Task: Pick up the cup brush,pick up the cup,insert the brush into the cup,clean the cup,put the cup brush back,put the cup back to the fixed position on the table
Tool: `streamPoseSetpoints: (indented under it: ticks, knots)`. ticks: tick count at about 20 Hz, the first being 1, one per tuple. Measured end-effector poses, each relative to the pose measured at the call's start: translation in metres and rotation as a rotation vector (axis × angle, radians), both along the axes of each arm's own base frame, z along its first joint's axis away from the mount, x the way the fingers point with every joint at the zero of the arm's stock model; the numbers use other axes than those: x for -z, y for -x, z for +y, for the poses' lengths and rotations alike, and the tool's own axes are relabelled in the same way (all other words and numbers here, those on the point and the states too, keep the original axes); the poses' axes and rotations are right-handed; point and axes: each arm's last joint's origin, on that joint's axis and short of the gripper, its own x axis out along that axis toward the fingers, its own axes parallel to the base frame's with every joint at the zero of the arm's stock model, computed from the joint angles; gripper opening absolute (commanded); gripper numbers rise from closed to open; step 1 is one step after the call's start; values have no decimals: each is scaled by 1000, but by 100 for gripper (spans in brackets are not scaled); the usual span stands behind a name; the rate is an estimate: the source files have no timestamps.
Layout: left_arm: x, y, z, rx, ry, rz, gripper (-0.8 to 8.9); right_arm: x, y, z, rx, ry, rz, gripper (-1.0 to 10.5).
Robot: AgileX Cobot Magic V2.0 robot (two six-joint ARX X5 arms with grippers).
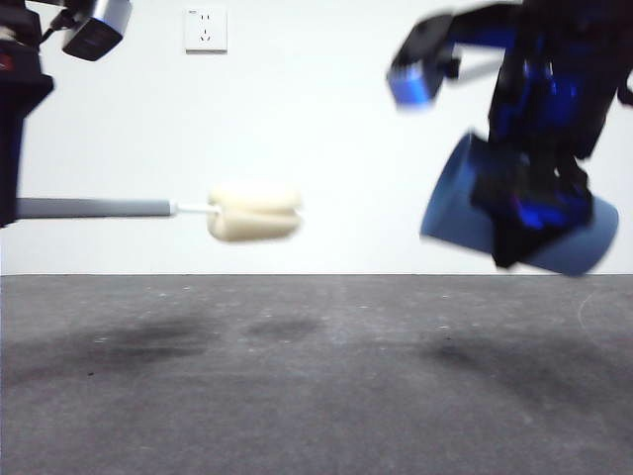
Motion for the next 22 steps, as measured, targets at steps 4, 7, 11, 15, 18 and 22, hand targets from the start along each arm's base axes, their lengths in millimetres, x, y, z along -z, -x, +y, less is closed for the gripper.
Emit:
streamPoseSetpoints:
  ticks: [4,7,11,15,18,22]
  knots:
    - [-7,-25,15,-239,247,-101,-9,-43,8,-11,81,-383,-80,-17]
    - [-11,-38,15,-372,344,-177,-9,-68,19,-18,78,-624,-130,-17]
    - [16,-64,6,-478,365,-126,-9,-82,26,-22,77,-813,-129,-17]
    - [54,-87,0,-536,316,-60,-9,-84,27,-23,82,-849,-114,-17]
    - [72,-98,-5,-556,319,-46,-9,-84,27,-23,87,-855,-112,-17]
    - [105,-106,-17,-570,282,30,-9,-84,27,-23,93,-863,-109,-17]
